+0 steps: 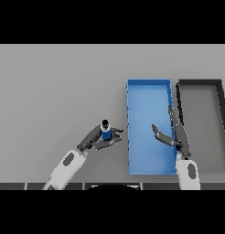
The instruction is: Pick up the blue pipe and place it into the blue bin.
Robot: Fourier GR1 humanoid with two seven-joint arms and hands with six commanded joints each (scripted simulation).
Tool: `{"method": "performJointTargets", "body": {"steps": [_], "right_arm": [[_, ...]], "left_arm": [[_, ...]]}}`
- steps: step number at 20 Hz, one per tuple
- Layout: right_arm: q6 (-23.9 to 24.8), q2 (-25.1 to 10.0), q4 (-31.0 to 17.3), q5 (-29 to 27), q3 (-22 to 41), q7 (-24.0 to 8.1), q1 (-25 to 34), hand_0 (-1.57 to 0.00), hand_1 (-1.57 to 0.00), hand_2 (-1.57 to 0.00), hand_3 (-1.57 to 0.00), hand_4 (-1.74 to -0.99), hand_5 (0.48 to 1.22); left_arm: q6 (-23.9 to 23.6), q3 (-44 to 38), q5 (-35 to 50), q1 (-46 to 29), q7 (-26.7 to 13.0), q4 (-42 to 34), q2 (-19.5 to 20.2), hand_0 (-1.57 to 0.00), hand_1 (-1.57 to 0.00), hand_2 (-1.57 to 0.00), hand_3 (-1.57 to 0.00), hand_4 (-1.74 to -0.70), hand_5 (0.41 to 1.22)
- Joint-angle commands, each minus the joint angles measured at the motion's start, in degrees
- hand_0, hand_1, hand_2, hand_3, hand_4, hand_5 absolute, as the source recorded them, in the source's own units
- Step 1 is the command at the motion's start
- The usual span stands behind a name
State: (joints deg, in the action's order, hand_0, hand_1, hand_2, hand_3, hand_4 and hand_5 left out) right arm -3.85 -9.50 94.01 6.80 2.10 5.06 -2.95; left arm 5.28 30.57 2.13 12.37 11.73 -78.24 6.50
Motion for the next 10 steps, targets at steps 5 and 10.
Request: {"method": "performJointTargets", "body": {"steps": [5, 10], "right_arm": [[0.9, -0.3, 1.1, 1.7, 0.5, -0.9, 0.2, 0.0, 0.0, 0.0, 0.0, -1.204, 0.64], [1.5, -0.6, 0.0, 2.9, 0.5, 1.0, -0.4, 0.0, 0.0, 0.0, 0.0, -1.161, 0.644]], "left_arm": [[1.9, -1.0, 1.8, 2.0, -2.3, -5.9, -0.3, -1.54, -1.55, -1.55, -1.55, -1.47, 1.212], [3.8, -0.8, 1.9, 4.5, -6.3, -9.3, -1.3, -1.56, -1.56, -1.56, -1.56, -1.47, 1.218]]}}
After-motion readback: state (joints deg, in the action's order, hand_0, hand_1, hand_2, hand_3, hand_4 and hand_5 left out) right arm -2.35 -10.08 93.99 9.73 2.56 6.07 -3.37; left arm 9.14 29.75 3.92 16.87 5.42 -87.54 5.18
